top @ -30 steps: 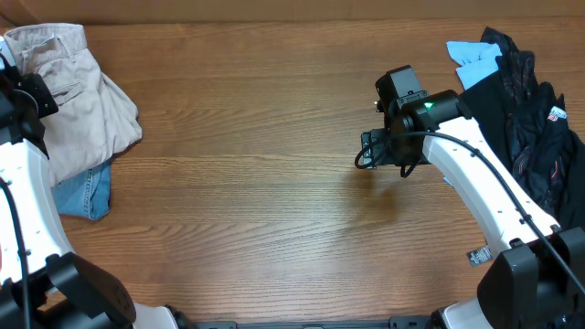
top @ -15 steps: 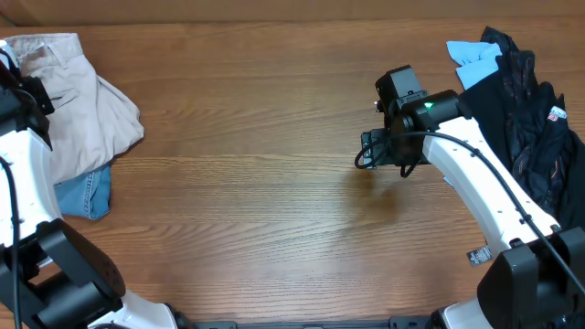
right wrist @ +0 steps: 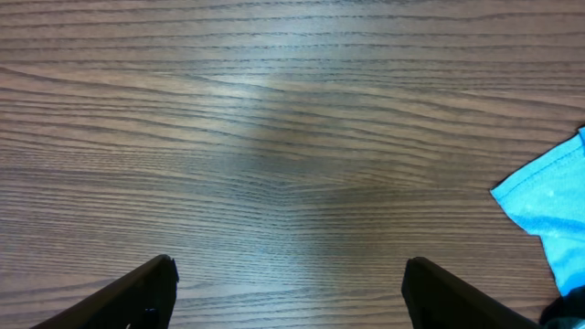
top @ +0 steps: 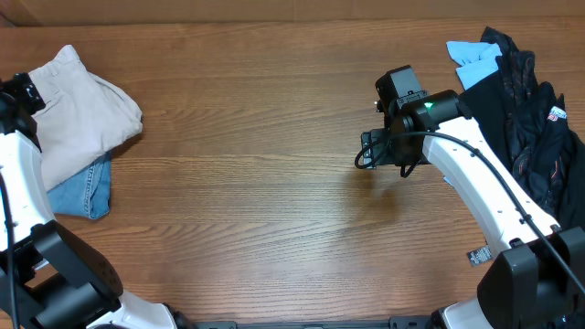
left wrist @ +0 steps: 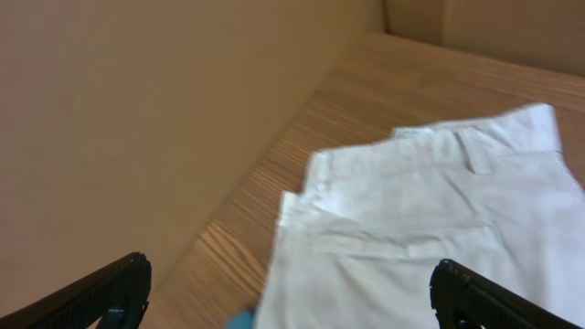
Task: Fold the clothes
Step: 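Carry the folded beige shorts left with the left gripper onto the jeans, then release the shorts and pull the left gripper back toward center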
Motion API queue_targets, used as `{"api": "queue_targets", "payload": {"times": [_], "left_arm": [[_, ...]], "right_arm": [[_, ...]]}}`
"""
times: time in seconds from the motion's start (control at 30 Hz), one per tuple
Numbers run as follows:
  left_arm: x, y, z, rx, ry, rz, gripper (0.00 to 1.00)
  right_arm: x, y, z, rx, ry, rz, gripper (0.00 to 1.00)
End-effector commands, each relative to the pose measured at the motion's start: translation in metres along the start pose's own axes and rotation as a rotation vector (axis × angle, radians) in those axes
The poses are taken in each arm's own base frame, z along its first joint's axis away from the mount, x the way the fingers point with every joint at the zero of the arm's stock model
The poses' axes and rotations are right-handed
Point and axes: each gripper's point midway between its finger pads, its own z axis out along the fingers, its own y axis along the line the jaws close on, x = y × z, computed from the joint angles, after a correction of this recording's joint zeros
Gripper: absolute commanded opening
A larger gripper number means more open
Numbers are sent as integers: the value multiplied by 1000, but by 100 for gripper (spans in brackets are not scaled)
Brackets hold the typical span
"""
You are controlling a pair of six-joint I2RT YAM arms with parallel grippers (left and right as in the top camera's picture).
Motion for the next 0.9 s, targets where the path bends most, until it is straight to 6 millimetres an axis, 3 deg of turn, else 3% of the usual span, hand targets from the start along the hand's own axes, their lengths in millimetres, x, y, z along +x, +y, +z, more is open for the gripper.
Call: {"api": "queue_targets", "payload": {"times": [0.0,0.17,0.23,0.33,0.5,0.57,0.7,0.87], "left_arm": [[-32,-32,-32,163,-81,-40,100],[-27,-84,-55,279,-49,-12,100],[-20,-112,-67,330,-21,31,100],[1,-162,-92,438,49,102,100],[42,-253,-159,766,157,232,100],[57,-275,-184,884,202,263,100],[79,-292,-211,986,285,295,100],[111,-282,-231,1017,450,307,100]], "right_arm": [[-2,-1,-4,-2,-21,2,85],[-9,3,-4,-21,-46,4,93],[-14,9,-5,-54,-66,4,100],[-26,22,-7,-126,-111,3,100],[-55,37,-14,-205,-227,-3,100],[-66,40,-18,-216,-273,-3,100],[-77,40,-21,-213,-323,-23,100],[-67,38,-19,-200,-285,-42,100]]}}
